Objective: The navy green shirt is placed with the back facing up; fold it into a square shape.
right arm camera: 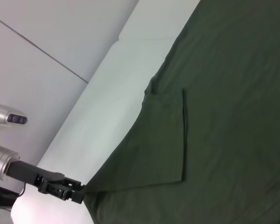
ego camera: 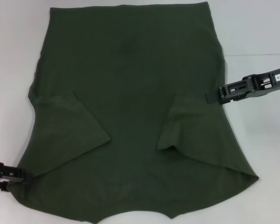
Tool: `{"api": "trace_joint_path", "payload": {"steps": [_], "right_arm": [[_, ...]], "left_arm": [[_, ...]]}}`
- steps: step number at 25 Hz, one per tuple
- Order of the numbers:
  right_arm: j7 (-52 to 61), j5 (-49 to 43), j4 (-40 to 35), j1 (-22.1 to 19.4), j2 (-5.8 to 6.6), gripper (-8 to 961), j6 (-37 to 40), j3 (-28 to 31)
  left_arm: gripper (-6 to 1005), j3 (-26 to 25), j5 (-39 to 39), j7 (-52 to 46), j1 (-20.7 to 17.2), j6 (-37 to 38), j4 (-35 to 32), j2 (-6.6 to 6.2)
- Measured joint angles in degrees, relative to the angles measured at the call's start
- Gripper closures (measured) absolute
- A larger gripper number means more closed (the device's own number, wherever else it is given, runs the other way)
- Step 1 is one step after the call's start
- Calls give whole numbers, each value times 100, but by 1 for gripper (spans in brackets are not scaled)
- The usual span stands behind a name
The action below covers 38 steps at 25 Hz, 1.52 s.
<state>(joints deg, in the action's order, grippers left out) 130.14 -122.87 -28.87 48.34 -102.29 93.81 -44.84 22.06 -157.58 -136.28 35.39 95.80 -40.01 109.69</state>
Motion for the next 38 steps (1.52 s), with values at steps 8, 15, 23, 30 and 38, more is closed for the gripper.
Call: {"api": "trace_joint_path", "payload": {"steps": [8,15,23,30,38], "right_arm": [[-3,0,5,7,0,40,-22,2],[-6,0,5,8,0,39,-22,2],[-12,0,4,9,0,39,-46,-7],[-45,0,4,9,-23,41,-84,-17],[-43,0,4,-45,-22,41,-78,-17]], "left_arm": [[143,18,-1,-11,27,-30,17,9],[335,56,-2,-68,39,-166,42,28],[527,239,-1,-108,64,-309,99,53],[592,264,-26,-124,69,-363,113,42],[641,250,-69,-170,130,-442,203,-1]]}}
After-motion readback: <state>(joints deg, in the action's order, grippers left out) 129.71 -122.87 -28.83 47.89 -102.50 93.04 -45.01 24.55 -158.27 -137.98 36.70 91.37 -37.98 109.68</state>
